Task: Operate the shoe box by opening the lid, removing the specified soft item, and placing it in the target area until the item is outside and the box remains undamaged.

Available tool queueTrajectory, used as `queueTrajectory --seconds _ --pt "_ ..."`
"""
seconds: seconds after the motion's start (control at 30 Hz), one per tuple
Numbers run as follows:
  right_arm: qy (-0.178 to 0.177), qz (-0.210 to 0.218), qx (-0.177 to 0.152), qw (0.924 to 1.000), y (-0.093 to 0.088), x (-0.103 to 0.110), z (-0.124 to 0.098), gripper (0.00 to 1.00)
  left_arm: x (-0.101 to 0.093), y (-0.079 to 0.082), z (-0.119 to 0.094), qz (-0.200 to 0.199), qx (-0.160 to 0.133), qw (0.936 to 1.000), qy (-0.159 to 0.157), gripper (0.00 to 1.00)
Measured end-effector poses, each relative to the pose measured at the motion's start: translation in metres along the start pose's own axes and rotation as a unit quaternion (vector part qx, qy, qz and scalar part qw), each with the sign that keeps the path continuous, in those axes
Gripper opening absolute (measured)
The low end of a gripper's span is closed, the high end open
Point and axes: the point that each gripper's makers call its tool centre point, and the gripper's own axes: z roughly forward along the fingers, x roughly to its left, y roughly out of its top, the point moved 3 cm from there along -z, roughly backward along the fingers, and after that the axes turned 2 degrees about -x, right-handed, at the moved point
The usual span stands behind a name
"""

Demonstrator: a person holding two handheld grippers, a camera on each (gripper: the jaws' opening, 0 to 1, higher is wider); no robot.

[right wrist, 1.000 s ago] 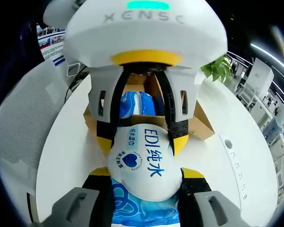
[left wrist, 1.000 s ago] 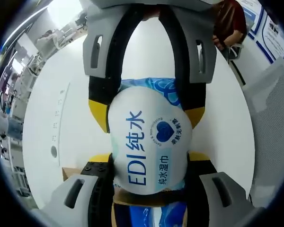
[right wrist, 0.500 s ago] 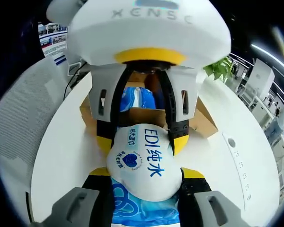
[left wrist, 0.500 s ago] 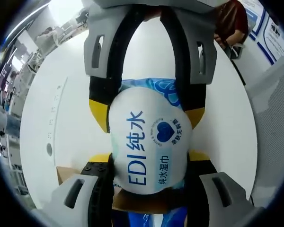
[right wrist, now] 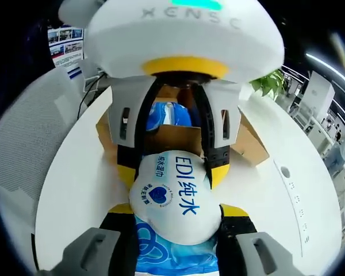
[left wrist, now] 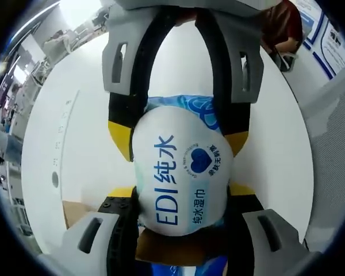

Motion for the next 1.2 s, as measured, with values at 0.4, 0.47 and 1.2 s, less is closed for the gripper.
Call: queueTrajectory --seconds 0.4,0.47,1.2 --pt "-0.002 0.002 -0.004 1.0 -0.004 0.0 0.003 0.5 -0.001 0.0 0.005 0.001 0.003 1.0 -0.001 0.59" --pt "-0.001 0.002 -0.004 1.0 -0.005 0.0 0.003 0.5 -0.001 0.0 0.005 0.001 0.004 1.0 -0.002 0.59" --pt "-0.004 0.016 -0.019 0.9997 -0.021 0.001 0.004 0.52 0.0 0.006 0.011 -0.008 -0.015 0.9999 0.0 0.6"
